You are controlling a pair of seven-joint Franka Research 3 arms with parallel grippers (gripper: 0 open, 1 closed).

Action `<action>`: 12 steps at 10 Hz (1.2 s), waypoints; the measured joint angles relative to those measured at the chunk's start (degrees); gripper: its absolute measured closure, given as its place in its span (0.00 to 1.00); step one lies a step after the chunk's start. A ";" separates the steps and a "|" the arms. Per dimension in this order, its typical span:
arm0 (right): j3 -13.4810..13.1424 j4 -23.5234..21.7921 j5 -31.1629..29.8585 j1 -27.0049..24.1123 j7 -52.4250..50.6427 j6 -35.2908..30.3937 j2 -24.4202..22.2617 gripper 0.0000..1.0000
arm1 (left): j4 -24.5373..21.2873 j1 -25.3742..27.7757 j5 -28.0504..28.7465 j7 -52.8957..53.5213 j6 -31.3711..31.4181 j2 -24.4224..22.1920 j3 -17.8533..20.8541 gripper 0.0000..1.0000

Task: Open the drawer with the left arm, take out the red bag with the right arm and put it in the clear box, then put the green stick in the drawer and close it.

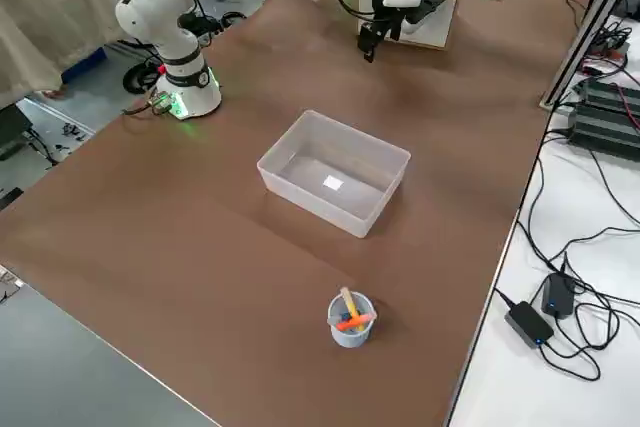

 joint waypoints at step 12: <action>0.01 -0.07 0.00 0.01 0.01 0.10 0.00 0.00 | 0.03 -1.57 0.35 -3.19 4.79 0.64 0.31 0.29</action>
